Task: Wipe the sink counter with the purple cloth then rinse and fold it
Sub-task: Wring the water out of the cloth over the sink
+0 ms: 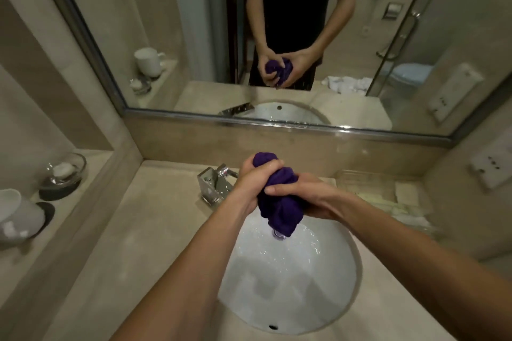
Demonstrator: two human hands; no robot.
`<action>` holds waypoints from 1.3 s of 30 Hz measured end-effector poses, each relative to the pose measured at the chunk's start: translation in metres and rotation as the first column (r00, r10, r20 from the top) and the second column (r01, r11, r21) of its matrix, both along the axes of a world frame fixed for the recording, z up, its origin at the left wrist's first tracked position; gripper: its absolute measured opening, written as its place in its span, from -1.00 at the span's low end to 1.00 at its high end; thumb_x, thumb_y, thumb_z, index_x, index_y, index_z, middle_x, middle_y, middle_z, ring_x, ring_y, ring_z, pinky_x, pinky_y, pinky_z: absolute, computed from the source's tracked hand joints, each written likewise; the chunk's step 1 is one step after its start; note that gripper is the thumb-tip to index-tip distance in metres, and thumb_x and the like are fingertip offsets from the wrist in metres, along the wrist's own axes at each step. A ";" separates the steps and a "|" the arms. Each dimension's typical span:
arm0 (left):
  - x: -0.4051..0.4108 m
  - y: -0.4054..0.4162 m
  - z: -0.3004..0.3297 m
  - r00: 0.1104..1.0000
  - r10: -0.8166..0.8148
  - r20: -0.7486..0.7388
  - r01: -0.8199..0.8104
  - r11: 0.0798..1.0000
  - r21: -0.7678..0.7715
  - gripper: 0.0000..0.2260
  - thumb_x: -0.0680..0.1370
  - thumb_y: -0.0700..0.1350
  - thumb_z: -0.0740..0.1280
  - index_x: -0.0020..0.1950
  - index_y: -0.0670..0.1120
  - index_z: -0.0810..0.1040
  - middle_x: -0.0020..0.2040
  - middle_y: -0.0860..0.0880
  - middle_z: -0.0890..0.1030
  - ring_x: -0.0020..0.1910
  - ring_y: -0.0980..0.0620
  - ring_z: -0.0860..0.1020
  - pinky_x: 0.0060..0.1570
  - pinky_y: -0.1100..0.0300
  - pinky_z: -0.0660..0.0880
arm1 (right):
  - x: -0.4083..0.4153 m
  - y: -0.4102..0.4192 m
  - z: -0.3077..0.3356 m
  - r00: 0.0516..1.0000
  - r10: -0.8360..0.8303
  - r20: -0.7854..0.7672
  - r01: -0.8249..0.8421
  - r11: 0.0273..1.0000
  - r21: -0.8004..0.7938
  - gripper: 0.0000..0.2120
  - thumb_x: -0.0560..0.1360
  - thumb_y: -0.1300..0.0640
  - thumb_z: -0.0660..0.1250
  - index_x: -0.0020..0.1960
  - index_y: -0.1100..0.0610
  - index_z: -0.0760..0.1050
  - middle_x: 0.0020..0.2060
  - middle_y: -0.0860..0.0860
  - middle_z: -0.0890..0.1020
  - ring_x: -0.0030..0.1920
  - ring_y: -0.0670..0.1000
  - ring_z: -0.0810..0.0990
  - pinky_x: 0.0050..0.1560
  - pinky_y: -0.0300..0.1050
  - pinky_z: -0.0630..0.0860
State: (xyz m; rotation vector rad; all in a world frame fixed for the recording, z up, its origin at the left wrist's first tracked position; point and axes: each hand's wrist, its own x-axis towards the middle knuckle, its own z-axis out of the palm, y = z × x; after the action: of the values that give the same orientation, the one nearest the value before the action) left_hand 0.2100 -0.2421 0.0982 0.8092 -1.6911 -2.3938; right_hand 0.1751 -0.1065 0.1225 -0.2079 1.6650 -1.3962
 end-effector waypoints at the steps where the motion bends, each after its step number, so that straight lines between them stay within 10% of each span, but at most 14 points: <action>1: 0.000 -0.001 0.012 1.000 -0.015 -0.021 0.014 0.999 -0.045 -0.88 0.45 -0.23 0.50 -0.16 -0.09 0.58 -0.29 -0.04 0.62 -0.22 -0.03 0.64 -0.11 0.09 0.60 | 0.002 -0.002 0.016 1.000 0.006 -0.030 -0.005 1.000 0.022 -0.67 0.45 0.27 0.54 0.16 0.32 0.58 0.01 0.25 0.72 0.02 0.22 0.73 0.17 0.18 0.64; 17: 0.032 -0.018 0.097 0.998 -0.056 -0.017 0.054 0.991 -0.121 -0.65 0.51 0.00 0.49 0.18 -0.16 0.56 -0.13 -0.06 0.65 -0.19 0.02 0.63 -0.19 0.13 0.56 | 0.040 -0.028 0.106 0.879 0.125 -0.460 0.019 0.955 0.295 -0.56 0.25 0.14 0.67 0.07 0.10 0.61 -0.10 0.07 0.74 -0.06 0.08 0.74 0.01 0.11 0.71; 26: 0.050 -0.040 0.138 0.882 -0.447 -0.152 0.433 0.894 -0.118 -0.61 0.52 0.06 0.46 0.28 -0.07 0.59 0.21 -0.10 0.67 0.21 -0.13 0.61 0.30 -0.12 0.48 | 0.032 0.016 0.139 0.997 0.056 -0.043 -0.055 0.998 0.042 -0.56 0.32 0.12 0.54 0.15 0.22 0.57 -0.11 0.11 0.74 -0.18 0.05 0.72 -0.11 -0.07 0.64; 31: 0.046 -0.013 0.134 0.958 -0.198 -0.209 0.236 0.956 0.176 -0.50 0.39 -0.09 0.58 0.29 -0.14 0.58 0.20 -0.22 0.66 0.13 -0.20 0.66 0.11 -0.09 0.63 | 0.039 0.005 0.140 0.999 0.000 0.048 0.000 1.000 -0.004 -0.60 0.37 0.08 0.50 0.12 0.22 0.53 -0.21 0.09 0.72 -0.28 0.02 0.70 -0.17 -0.11 0.64; 39: 0.033 -0.006 0.159 0.995 -0.035 -0.090 0.034 0.999 -0.013 -0.76 0.41 -0.24 0.54 0.05 -0.17 0.64 0.01 -0.22 0.68 -0.01 -0.18 0.67 -0.04 -0.05 0.66 | 0.037 0.006 0.164 0.985 0.120 -0.125 -0.110 0.990 0.084 -0.77 0.55 0.10 0.45 0.14 0.14 0.51 -0.11 0.04 0.71 -0.12 -0.02 0.70 -0.07 -0.13 0.66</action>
State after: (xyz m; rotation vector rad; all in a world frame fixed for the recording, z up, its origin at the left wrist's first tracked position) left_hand 0.2430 -0.2479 0.2569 0.6649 -1.6967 -2.4013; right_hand 0.2117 -0.1005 0.2870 -0.3515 1.7806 -1.2529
